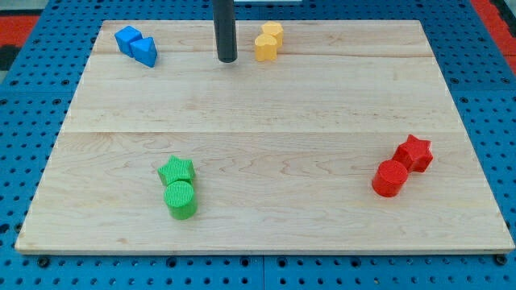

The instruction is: Slide the triangle into the heart

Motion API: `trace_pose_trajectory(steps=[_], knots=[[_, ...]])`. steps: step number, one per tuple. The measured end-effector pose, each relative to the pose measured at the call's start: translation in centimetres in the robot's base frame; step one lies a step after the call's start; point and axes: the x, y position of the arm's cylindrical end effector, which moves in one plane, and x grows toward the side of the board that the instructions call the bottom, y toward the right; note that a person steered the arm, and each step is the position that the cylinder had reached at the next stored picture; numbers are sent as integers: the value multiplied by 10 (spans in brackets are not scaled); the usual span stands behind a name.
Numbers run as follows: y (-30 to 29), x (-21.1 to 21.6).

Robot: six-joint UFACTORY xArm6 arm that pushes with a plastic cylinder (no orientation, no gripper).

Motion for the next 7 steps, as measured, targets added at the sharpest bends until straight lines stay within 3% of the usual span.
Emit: trace_pose_trajectory(steps=[2,4,5,6,7], knots=[[0,2],[1,33],[-44,78],[-112,94],[-206,75]])
